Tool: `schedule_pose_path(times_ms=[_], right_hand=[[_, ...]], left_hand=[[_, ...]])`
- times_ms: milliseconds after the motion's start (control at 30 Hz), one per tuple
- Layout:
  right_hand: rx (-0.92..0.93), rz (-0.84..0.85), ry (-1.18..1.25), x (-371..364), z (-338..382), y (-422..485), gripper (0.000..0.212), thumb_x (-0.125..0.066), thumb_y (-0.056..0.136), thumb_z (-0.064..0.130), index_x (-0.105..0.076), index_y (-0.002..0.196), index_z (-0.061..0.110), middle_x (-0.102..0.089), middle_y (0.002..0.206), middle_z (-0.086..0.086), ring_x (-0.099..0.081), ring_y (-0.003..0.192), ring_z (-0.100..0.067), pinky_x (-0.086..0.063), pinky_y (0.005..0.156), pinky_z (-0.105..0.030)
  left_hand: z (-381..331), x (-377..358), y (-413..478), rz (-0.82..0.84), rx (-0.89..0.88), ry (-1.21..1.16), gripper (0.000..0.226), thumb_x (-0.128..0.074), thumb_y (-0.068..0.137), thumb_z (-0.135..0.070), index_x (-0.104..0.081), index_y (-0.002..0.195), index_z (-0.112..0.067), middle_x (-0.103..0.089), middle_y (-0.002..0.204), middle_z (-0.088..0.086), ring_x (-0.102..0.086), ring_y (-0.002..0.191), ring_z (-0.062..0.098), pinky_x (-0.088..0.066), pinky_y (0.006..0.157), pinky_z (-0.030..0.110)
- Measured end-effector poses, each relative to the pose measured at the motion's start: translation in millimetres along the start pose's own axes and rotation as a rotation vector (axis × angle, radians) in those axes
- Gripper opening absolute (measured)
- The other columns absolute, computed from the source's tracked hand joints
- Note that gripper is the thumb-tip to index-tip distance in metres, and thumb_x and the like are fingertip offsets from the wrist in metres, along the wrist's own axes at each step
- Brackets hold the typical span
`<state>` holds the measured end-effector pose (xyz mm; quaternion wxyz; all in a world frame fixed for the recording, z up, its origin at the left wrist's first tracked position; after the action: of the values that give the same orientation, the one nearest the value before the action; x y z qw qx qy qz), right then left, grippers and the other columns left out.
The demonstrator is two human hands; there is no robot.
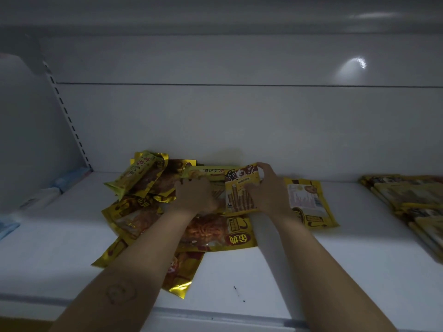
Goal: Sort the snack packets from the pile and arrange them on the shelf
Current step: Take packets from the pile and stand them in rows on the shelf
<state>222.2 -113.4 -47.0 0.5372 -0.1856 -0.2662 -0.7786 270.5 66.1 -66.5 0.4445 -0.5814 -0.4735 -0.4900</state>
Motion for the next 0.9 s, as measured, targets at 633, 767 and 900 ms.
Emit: schedule_pose_path(times_ms=[633,767,900], right_hand=[[0.000,-0.155,0.106,21.4,-0.1,3.3,0.040,-0.074,0.086,0.023,-0.058,0.122,0.026,-0.055,0.064,0.002,-0.053,0.056,-0.010,-0.036,0.046,-0.017],[0.005,-0.149,0.159,28.6,5.1,2.0,0.018,-0.073,0.086,0.023,-0.067,0.103,0.024,-0.061,0.074,-0.002,-0.056,0.060,-0.017,-0.040,0.051,-0.022],[0.017,-0.127,0.246,49.1,17.5,-1.4,0.026,-0.069,0.090,0.023,-0.064,0.114,0.028,-0.063,0.086,0.000,-0.061,0.072,-0.019,-0.046,0.059,-0.029]], left_hand=[[12.4,43.5,-15.9,-0.180,-0.090,-0.625,0.013,-0.068,0.093,-0.017,-0.071,0.105,-0.014,-0.060,0.108,-0.003,-0.057,0.095,0.016,-0.040,0.073,0.027],[17.8,58.5,-39.3,-0.198,-0.072,-0.699,0.016,-0.067,0.093,-0.019,-0.074,0.106,-0.012,-0.064,0.094,0.001,-0.061,0.088,0.020,-0.051,0.077,0.031],[11.6,84.1,-65.1,-0.295,-0.076,-0.759,0.024,-0.068,0.093,-0.021,-0.070,0.116,-0.015,-0.061,0.129,0.002,-0.057,0.117,0.022,-0.043,0.089,0.027]])
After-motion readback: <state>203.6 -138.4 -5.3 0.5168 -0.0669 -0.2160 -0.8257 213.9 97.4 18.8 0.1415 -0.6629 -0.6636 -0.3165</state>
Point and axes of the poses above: each hand's wrist, its own y-axis towards the middle knuckle, its own x-axis out of the back of the hand, z = x × y, the point moved 8 cm from there along y, towards the middle knuckle
